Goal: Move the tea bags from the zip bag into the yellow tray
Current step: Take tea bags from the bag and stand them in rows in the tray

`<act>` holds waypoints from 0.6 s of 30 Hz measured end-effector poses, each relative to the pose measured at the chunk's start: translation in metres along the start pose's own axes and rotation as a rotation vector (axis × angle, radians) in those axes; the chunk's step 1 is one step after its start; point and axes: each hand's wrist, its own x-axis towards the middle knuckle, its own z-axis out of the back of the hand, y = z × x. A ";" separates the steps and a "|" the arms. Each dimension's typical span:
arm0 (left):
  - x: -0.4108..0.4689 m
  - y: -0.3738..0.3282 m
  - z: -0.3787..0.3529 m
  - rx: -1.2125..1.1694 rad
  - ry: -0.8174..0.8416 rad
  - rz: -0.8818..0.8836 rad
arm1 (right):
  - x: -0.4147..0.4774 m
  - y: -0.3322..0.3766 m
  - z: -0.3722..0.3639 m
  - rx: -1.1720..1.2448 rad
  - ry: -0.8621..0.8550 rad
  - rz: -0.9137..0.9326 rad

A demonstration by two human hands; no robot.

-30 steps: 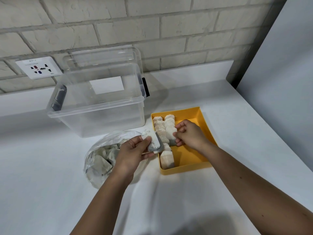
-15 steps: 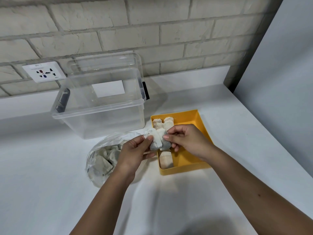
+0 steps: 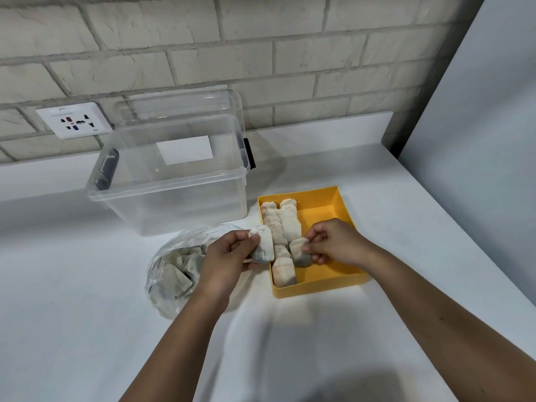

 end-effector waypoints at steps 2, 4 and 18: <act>0.000 0.000 -0.001 0.015 0.006 0.000 | 0.007 -0.001 -0.006 -0.033 -0.033 -0.023; 0.001 0.000 -0.001 0.026 0.007 0.002 | 0.014 -0.003 -0.010 -0.047 -0.108 -0.033; 0.008 0.002 0.000 0.080 -0.018 0.011 | 0.022 0.003 -0.004 -0.103 -0.299 0.021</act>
